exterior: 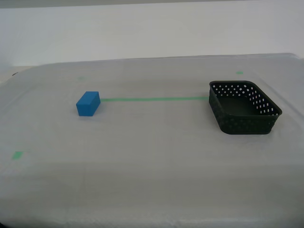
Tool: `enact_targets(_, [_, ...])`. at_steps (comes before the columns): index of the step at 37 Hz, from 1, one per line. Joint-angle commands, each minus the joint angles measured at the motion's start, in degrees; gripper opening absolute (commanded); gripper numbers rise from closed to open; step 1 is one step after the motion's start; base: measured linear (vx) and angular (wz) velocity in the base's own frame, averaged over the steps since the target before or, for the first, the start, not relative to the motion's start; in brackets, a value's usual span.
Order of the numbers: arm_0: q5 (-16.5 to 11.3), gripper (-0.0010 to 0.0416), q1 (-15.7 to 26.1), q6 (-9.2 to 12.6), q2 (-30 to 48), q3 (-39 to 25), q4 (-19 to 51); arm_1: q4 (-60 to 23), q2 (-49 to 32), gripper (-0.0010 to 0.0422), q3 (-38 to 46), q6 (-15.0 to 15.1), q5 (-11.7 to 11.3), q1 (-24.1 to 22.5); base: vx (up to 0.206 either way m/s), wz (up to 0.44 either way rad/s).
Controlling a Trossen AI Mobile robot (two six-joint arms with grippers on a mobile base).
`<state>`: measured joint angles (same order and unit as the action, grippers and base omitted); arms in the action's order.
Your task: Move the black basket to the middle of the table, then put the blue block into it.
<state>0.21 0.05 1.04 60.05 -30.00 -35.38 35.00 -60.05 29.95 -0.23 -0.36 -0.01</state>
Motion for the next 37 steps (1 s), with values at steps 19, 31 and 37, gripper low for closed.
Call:
enact_targets(19, [-0.1,0.0,0.0,1.6,0.0,0.0,1.1,0.2,0.0,0.0,0.0,0.1,0.0,0.0,0.0,0.0])
enact_targets(31, [-0.1,-0.0001,0.0,3.8,0.0,0.0,8.7,0.2,0.0,0.0,0.0,0.1,0.0,0.0,0.0,0.0])
enact_targets(37, [-0.1,-0.0001,0.0,4.9,0.0,0.0,10.7,0.2,0.0,0.0,0.0,0.1,0.0,0.0,0.0,0.0])
